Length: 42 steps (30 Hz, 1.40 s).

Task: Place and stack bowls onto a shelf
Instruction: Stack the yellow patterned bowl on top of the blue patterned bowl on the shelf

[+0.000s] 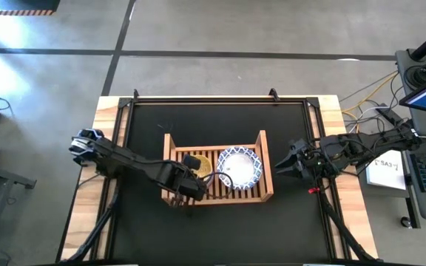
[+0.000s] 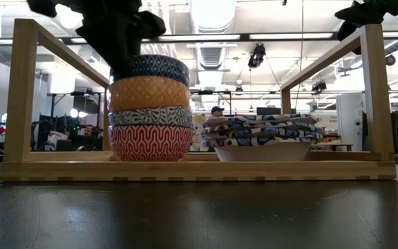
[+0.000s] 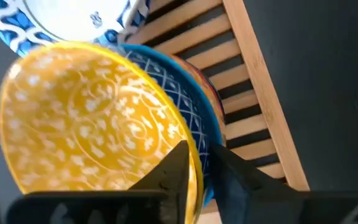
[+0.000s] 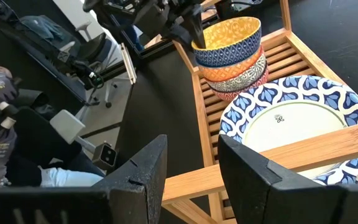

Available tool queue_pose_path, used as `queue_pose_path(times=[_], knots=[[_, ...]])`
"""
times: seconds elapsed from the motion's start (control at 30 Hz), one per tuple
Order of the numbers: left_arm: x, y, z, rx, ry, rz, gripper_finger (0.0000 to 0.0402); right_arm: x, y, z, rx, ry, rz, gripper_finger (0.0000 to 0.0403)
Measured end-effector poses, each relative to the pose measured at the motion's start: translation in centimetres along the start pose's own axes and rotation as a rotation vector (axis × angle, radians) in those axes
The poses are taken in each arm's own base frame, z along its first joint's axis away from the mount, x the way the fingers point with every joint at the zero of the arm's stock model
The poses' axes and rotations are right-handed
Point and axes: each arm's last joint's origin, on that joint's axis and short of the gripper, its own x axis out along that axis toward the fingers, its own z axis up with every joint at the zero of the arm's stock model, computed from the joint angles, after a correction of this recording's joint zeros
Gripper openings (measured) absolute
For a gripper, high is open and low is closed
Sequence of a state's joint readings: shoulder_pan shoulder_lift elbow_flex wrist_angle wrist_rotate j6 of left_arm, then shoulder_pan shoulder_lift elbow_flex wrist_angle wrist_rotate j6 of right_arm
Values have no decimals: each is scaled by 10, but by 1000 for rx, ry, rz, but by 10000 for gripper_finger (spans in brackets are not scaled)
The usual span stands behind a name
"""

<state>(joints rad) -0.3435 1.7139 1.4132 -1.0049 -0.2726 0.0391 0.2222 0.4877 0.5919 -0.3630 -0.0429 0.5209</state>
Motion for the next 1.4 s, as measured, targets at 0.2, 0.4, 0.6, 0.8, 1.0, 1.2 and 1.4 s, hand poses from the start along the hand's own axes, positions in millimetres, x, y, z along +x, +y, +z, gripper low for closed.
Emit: queue_pose_path(times=[0.2,0.4,0.6,0.8,1.0,1.2,1.4], knots=[[-6,2,5,-71,-28,-5,94,0,0,0,0,0,0,132],[-9,2,5,-94,-37,-14,128,0,0,0,0,0,0,132],[-15,5,3,-89,-46,45,134,0,0,0,0,-1,0,132],[-17,7,2,-95,-49,74,134,0,0,0,0,0,0,132],[-18,8,2,-121,-54,84,135,0,0,0,0,-1,0,132],[-30,12,-2,-178,-90,120,135,0,0,0,0,-1,0,132],[-34,12,-4,-207,-100,111,135,0,0,0,0,-1,0,132]])
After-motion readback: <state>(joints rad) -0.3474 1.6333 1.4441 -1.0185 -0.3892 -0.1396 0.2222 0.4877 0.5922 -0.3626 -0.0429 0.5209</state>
